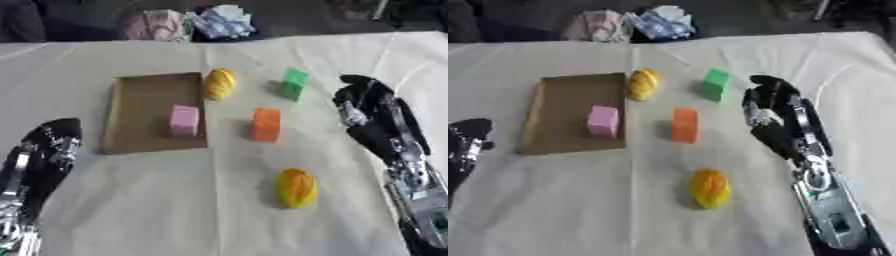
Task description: Pick up objects on the table and place them in the box.
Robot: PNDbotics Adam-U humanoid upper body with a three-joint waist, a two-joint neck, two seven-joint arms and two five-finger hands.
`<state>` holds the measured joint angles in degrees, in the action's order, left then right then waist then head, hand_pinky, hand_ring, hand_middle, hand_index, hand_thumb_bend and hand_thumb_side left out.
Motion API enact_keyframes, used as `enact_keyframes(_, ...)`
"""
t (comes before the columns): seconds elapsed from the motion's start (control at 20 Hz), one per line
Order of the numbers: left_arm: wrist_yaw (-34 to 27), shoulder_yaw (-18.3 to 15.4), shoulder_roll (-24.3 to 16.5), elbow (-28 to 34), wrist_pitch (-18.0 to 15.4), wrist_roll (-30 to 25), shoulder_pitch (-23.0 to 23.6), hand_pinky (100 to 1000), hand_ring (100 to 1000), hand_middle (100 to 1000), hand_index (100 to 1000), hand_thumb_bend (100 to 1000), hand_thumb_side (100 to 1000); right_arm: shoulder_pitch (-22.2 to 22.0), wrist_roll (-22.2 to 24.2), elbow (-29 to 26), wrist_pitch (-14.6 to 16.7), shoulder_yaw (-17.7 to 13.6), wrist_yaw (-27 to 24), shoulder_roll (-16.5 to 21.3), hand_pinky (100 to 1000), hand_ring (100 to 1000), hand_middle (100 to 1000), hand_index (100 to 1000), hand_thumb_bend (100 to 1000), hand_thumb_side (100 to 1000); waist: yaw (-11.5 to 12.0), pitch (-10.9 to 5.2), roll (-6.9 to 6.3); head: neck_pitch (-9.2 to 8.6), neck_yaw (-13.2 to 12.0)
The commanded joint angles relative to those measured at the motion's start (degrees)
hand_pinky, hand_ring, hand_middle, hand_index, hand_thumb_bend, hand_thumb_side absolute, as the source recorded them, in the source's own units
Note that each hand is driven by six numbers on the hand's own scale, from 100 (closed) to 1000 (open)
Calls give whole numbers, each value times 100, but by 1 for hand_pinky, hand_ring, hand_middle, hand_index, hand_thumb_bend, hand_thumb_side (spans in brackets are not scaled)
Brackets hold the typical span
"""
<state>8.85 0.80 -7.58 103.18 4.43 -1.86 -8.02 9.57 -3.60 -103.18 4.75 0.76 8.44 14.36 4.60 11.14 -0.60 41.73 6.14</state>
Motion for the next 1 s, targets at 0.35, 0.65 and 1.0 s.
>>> enact_keyframes(0.35,-29,-47,-66,105,-20,-3,-57,744,835,728,742,193,563,47,22,-70,14,-14,24,42,667,638,576,777,100,443,-8,-147,22,-38,-3)
enact_keyframes(0.65,-27,-49,-65,102,-18,0,-53,744,836,729,742,194,563,42,18,-65,9,-19,26,46,667,638,576,780,100,442,-10,-143,31,-20,-9)
enact_keyframes(1.0,-30,-46,-71,104,-20,-4,-56,744,838,732,743,198,563,93,115,-39,-34,-13,76,143,670,643,581,789,100,442,6,-144,47,-18,-4)
